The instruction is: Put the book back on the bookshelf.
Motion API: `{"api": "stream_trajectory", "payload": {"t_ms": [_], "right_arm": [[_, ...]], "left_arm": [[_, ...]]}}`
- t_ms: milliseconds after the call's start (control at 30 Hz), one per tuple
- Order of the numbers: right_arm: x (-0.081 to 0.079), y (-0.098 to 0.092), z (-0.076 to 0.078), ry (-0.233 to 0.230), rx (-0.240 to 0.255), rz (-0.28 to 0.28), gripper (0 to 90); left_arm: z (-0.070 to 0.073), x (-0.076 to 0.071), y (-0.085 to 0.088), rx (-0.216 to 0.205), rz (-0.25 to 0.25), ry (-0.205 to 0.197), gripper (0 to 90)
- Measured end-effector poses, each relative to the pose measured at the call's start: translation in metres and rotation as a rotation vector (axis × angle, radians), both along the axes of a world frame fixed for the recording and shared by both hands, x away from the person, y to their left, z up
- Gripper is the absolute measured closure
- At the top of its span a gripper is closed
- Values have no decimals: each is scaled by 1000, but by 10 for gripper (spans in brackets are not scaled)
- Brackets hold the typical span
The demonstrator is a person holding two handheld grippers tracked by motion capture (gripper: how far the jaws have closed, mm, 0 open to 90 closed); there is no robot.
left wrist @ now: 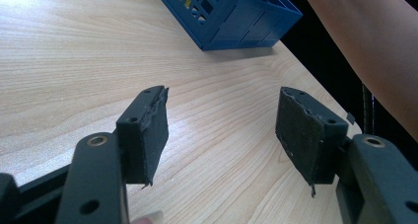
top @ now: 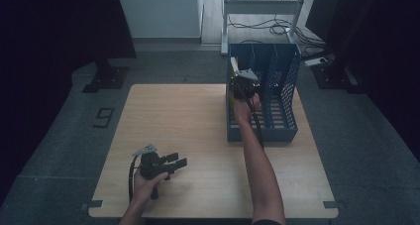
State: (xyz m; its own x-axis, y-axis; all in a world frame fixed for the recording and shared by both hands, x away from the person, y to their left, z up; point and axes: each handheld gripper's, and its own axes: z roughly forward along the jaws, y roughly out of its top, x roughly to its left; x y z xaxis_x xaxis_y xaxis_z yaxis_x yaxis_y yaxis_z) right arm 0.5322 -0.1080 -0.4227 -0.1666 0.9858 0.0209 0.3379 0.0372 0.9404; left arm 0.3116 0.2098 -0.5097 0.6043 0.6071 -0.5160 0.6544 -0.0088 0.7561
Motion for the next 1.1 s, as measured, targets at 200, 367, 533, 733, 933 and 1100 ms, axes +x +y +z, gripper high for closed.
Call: {"api": "stream_trajectory", "payload": {"t_ms": [200, 367, 533, 733, 933, 1100], "right_arm": [[-7, -2, 1, -3, -4, 39, 670], [-10, -7, 0, 12, -12, 58, 632], [-13, -10, -1, 14, -21, 81, 573], [-18, -10, -2, 7, -36, 99, 517], [-22, -9, -1, 1, -45, 107, 479], [-26, -10, -2, 2, -49, 103, 464]], "left_arm": [[0, -1, -2, 7, -3, -1, 367], [-1, -1, -3, 13, -7, -2, 367], [-1, 0, -2, 13, -2, 1, 367], [-1, 0, -2, 15, -2, 0, 367], [-1, 0, -2, 14, 1, -1, 367], [0, 0, -2, 16, -2, 0, 367]]}}
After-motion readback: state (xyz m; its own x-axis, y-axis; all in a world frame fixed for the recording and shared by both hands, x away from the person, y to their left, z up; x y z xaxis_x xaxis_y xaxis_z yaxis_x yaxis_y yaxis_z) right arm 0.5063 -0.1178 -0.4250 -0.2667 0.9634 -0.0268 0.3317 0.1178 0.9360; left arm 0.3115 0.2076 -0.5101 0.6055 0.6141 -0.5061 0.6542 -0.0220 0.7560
